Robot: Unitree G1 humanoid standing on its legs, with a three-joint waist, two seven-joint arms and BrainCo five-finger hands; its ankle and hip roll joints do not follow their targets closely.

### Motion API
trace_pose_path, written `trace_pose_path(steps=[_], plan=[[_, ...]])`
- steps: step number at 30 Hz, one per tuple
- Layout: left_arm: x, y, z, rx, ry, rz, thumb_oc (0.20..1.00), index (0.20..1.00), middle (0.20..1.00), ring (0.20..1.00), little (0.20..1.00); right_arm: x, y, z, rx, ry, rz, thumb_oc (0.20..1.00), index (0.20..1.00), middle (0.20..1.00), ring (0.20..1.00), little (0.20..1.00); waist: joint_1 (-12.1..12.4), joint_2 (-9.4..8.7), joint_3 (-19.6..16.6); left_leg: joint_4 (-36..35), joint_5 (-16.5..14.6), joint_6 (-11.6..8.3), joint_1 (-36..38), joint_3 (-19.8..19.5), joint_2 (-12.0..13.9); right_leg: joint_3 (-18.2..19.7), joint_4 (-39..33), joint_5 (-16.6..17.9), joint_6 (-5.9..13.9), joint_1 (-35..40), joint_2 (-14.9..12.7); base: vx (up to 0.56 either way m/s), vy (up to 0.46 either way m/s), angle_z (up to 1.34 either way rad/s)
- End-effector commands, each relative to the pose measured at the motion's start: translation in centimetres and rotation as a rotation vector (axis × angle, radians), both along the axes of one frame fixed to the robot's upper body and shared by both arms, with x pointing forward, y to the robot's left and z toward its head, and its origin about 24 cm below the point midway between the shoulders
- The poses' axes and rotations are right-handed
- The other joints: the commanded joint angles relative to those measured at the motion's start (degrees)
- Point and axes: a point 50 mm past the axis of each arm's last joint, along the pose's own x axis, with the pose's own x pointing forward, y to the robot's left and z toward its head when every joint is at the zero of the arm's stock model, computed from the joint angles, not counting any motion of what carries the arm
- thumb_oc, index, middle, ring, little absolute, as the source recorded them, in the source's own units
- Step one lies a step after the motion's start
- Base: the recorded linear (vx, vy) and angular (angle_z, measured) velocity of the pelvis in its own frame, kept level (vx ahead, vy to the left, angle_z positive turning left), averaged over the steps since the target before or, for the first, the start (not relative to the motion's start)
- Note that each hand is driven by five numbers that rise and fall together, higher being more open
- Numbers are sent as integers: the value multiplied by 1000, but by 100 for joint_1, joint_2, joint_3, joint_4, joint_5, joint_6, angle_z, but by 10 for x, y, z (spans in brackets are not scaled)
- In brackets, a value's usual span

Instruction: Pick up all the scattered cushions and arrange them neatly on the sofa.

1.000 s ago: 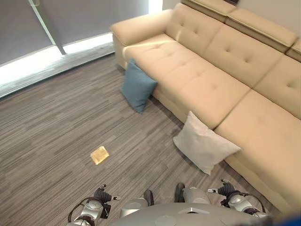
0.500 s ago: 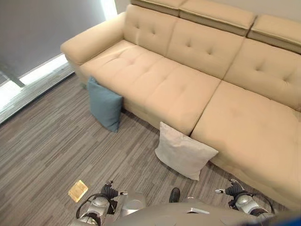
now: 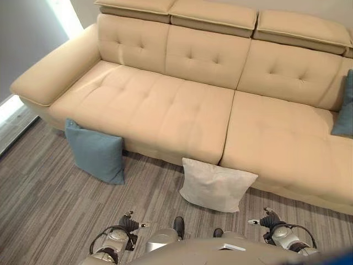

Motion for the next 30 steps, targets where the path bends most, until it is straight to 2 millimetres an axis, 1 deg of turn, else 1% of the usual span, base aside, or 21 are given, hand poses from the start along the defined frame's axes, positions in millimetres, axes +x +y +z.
trace_pose_path(steps=[1, 2, 3, 6, 9, 12, 13, 14, 15, 16, 17, 18, 19, 21, 22, 23, 25, 27, 28, 29, 30], plan=[[9, 8, 6, 6, -68, 54, 1000, 1000, 1000, 1000, 1000, 29, -11, 14, -52, -80, 32, 1000, 1000, 1000, 1000, 1000, 240, -49, 123, 737, -841, -150, -349, -448, 150, -554, -63, 444, 316, -407, -80, -96, -40, -114], [22, 12, 12, 8, -121, 63, 1000, 1000, 1000, 1000, 1000, 45, -9, 20, -52, -140, 41, 1000, 1000, 1000, 1000, 1000, 292, -6, 202, 711, -836, -186, -406, -298, 257, -1127, -101, 538, 312, -580, -339, -73, -68, -138], [31, 11, 15, 11, -153, 44, 1000, 1000, 1000, 1000, 1000, 50, -11, 24, -50, -178, 22, 1000, 1000, 1000, 1000, 1000, 239, -57, 205, 777, -861, -183, -495, -276, 211, -1138, -349, 596, 291, -514, -369, -61, -89, -98], [45, 6, 19, 0, -200, 37, 1000, 1000, 1000, 1000, 1000, 62, -12, 32, -64, -232, 15, 1000, 1000, 1000, 1000, 1000, 199, -92, 278, 837, -847, -207, -754, -233, 224, -1205, -558, 728, 292, -609, -390, -54, -80, -5], [56, 0, 22, -10, -235, 29, 1000, 1000, 1000, 1000, 1000, 70, -12, 37, -68, -276, 9, 1000, 1000, 1000, 1000, 1000, 116, -93, 299, 850, -811, -232, -964, -230, 247, -1173, -649, 775, 274, -741, -354, -38, -59, 5], [75, -6, 31, -16, -309, 22, 1000, 1000, 1000, 1000, 1000, 87, -12, 50, -65, -375, -14, 1000, 1000, 1000, 1000, 1000, 3, -85, 459, 920, -760, -258, -1272, -280, 275, -1127, -605, 813, 234, -1030, -330, -107, -72, -5], [93, -10, 40, -20, -378, 21, 1000, 1000, 1000, 1000, 1000, 100, -9, 60, -57, -443, -22, 1000, 1000, 1000, 1000, 1000, -51, -86, 590, 1017, -720, -274, -1587, -322, 286, -1078, -551, 854, 210, -1328, -327, -174, -70, 8], [102, -12, 46, -25, -416, 25, 1000, 1000, 1000, 1000, 1000, 108, -7, 66, -53, -478, -23, 1000, 1000, 1000, 1000, 1000, -58, -86, 642, 1080, -721, -291, -1742, -340, 307, -1060, -514, 861, 199, -1465, -324, -257, -78, 0], [130, -19, 64, -40, -537, 36, 1000, 1000, 1000, 1000, 1000, 133, 1, 87, -29, -603, -28, 1000, 1000, 1000, 1000, 1000, -79, -107, 774, 1204, -646, -332, -2158, -369, 305, -1018, -448, 937, 170, -1854, -328, -160, -42, -1], [130, -19, 64, -40, -537, 36, 1000, 1000, 1000, 1000, 1000, 133, 1, 88, -29, -604, -28, 1000, 1000, 1000, 1000, 1000, -79, -107, 770, 1208, -647, -332, -2165, -369, 305, -1018, -446, 937, 170, -1861, -329, -168, -46, -6], [150, -26, 80, -60, -631, 38, 1000, 1000, 1000, 1000, 1000, 151, 8, 105, -13, -695, -26, 1000, 1000, 1000, 1000, 1000, -87, -114, 856, 1274, -594, -356, -2432, -398, 292, -995, -404, 978, 158, -2119, -329, -81, -33, -1], [159, -29, 89, -68, -674, 41, 1000, 1000, 1000, 1000, 1000, 160, 11, 114, -7, -737, -26, 1000, 1000, 1000, 1000, 1000, -87, -118, 900, 1305, -562, -369, -2562, -410, 283, -994, -389, 999, 149, -2234, -331, -123, -41, -2], [172, -33, 101, -76, -736, 35, 1000, 1000, 1000, 1000, 1000, 172, 17, 127, -4, -793, -19, 1000, 1000, 1000, 1000, 1000, -83, -125, 946, 1335, -517, -398, -2760, -431, 300, -991, -367, 1022, 143, -2423, -332, -88, -24, 5], [182, -38, 112, -89, -789, 22, 1000, 1000, 1000, 1000, 1000, 182, 23, 137, 5, -841, -10, 1000, 1000, 1000, 1000, 1000, -83, -129, 985, 1363, -474, -420, -2955, -438, 312, -984, -358, 1047, 147, -2587, -346, -58, -14, 9], [182, -38, 112, -89, -789, 22, 1000, 1000, 1000, 1000, 1000, 182, 23, 137, 5, -841, -10, 1000, 1000, 1000, 1000, 1000, -85, -130, 980, 1366, -474, -420, -2964, -439, 312, -984, -356, 1047, 147, -2595, -346, -71, -26, 9], [192, -44, 123, -92, -834, 9, 1000, 1000, 1000, 1000, 1000, 190, 28, 147, 13, -885, -17, 1000, 1000, 1000, 1000, 1000, -98, -141, 1027, 1430, -430, -445, -3209, -457, 313, -992, -324, 1071, 147, -2816, -347, -66, -25, 6], [200, -48, 132, -95, -874, 9, 1000, 1000, 1000, 1000, 1000, 197, 32, 157, 17, -931, -28, 1000, 1000, 1000, 1000, 1000, -113, -135, 1039, 1445, -395, -462, -3408, -481, 316, -978, -298, 1095, 145, -3028, -351, -93, -29, 9], [210, -58, 144, -116, -936, 18, 1000, 1000, 1000, 1000, 1000, 206, 38, 169, 26, -998, -53, 1000, 1000, 1000, 1000, 1000, -123, -137, 1089, 1504, -326, -490, -3837, -521, 293, -978, -247, 1149, 147, -3424, -373, -86, -45, 13], [213, -61, 148, -123, -952, 16, 1000, 1000, 1000, 1000, 1000, 208, 39, 173, 26, -1016, -59, 1000, 1000, 1000, 1000, 1000, -102, -101, 1078, 1509, -478, -534, -3864, -579, 347, -937, -220, 1023, 190, -3463, -318, -9, -25, 7], [215, -63, 150, -126, -960, 11, 1000, 1000, 1000, 1000, 1000, 210, 40, 176, 22, -1028, -63, 1000, 1000, 1000, 1000, 1000, -109, -89, 1077, 1516, -463, -538, -3958, -593, 344, -928, -206, 1036, 197, -3565, -325, -19, -10, 5], [220, -70, 156, -135, -988, -3, 1000, 1000, 1000, 1000, 1000, 213, 40, 181, 16, -1053, -76, 1000, 1000, 1000, 1000, 1000, -124, -77, 1110, 1520, -418, -541, -4168, -620, 326, -919, -175, 1059, 203, -3787, -331, -95, 0, 5]])
